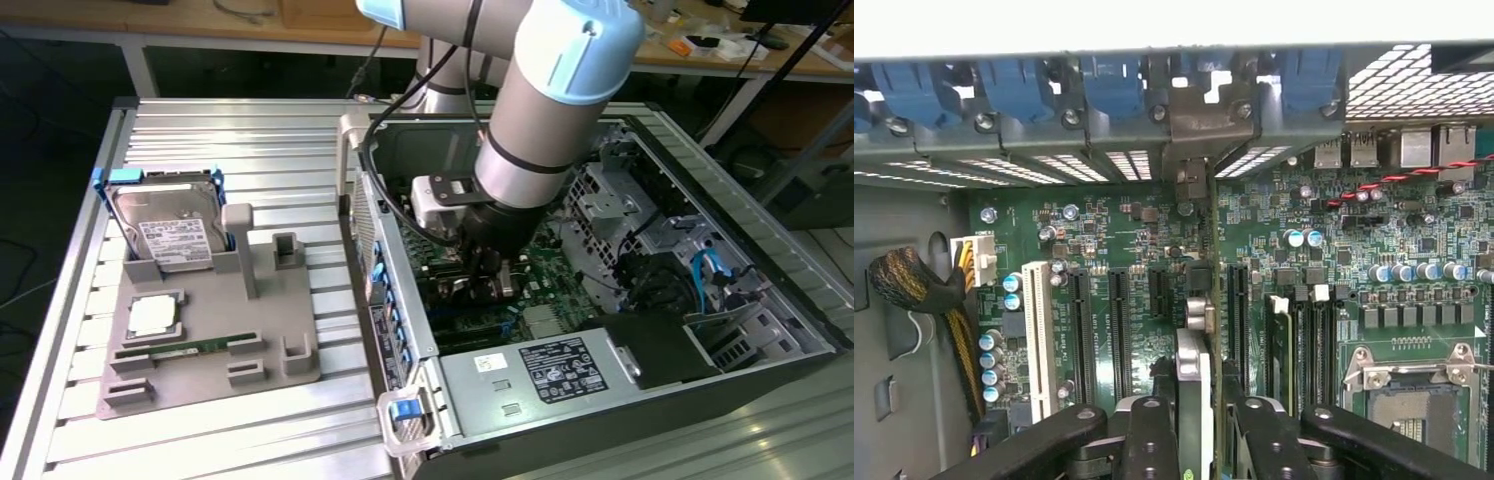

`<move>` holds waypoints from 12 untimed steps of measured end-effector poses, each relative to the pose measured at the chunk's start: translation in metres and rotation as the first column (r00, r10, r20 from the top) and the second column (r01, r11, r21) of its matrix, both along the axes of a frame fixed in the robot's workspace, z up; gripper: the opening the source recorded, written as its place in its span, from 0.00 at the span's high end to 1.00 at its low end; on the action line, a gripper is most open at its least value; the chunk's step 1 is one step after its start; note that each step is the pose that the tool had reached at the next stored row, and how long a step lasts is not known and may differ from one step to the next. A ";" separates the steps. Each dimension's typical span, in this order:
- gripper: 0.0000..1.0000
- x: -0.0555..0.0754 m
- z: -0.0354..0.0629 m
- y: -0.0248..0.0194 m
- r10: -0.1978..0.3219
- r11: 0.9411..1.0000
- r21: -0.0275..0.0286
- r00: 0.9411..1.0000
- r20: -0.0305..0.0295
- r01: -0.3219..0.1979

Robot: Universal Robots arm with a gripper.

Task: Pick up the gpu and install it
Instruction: 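Insert the gpu into the slot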

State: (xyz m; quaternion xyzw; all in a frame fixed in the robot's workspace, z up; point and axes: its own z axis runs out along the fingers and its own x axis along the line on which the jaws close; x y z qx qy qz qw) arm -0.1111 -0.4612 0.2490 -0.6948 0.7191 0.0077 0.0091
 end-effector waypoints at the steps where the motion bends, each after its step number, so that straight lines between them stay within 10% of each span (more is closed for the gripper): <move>1: 0.73 0.000 0.0010 -0.0001 0.000 1.000 0.000 1.000 0.000 0.000; 12: 0.73 0.000 0.0044 0.0004 0.000 1.000 -0.001 1.000 0.000 0.000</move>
